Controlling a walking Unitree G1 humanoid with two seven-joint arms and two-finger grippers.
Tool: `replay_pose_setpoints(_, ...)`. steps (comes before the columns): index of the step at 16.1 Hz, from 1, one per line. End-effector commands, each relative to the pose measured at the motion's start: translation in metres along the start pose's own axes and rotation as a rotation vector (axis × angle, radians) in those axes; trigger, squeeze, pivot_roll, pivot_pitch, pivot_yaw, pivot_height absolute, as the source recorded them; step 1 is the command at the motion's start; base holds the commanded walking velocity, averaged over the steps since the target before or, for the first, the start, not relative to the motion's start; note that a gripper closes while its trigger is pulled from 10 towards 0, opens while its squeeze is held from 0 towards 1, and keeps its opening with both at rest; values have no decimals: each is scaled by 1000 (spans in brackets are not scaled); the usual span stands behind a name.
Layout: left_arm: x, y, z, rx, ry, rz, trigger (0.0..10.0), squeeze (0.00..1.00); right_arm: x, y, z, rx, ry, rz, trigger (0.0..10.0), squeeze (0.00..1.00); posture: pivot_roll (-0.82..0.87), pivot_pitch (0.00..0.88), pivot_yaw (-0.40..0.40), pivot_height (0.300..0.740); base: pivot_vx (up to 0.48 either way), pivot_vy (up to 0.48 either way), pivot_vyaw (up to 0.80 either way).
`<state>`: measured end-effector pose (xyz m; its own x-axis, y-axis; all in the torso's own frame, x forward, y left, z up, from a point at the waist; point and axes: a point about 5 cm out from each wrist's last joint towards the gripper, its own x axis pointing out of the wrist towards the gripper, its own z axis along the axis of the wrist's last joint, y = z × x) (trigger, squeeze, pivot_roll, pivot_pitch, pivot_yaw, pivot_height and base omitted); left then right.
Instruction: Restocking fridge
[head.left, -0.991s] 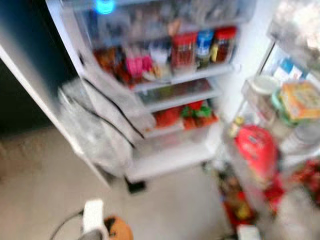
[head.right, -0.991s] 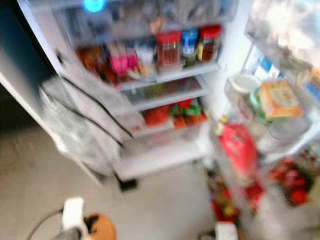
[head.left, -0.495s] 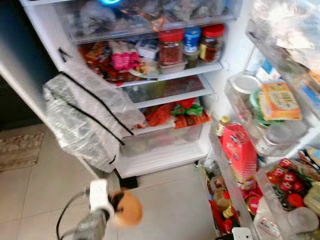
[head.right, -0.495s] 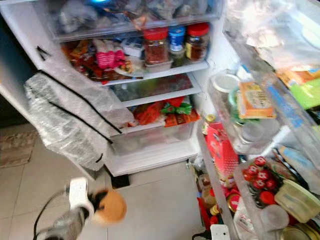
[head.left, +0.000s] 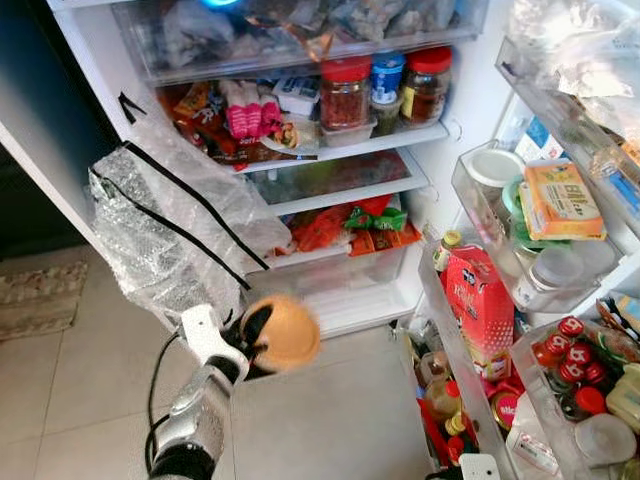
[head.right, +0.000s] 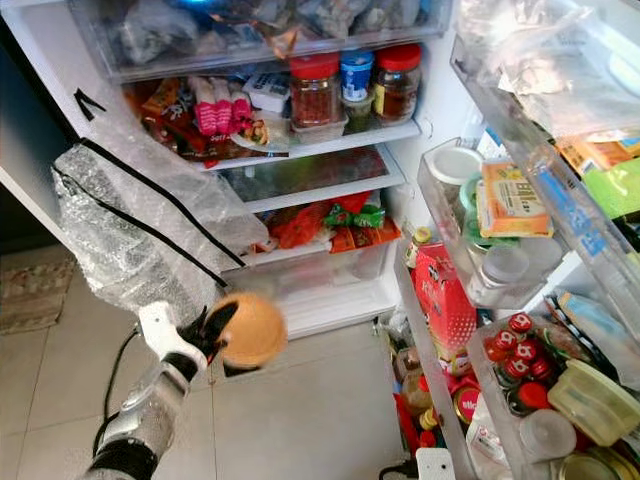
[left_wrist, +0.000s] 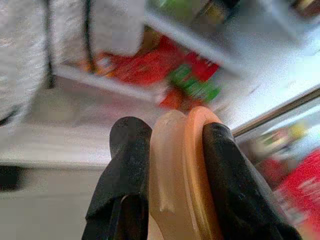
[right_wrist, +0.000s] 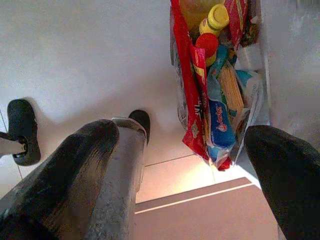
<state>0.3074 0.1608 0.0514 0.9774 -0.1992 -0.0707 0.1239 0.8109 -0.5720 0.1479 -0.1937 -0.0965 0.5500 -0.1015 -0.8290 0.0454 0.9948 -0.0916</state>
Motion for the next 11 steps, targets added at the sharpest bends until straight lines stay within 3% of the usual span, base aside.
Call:
replay_pose_setpoints(1,-6,-4,5,-59,-34,-21,10000,0,-2,1,-7,6,20,2,10000,0,-18,138,36,740,0,0,0)
replay_pose_setpoints(6,-15,-14,5,-104,-12,-42,10000,0,-2,-2,-6,-38,8,-21,10000,0,-17,122,35,740,0,0,0)
replay_pose_setpoints(11,-14,-22,12,-106,-5,-65,10000,0,-3,-21,-6,-142,2,-132,10000,0,-13,136,32,740,0,0,0)
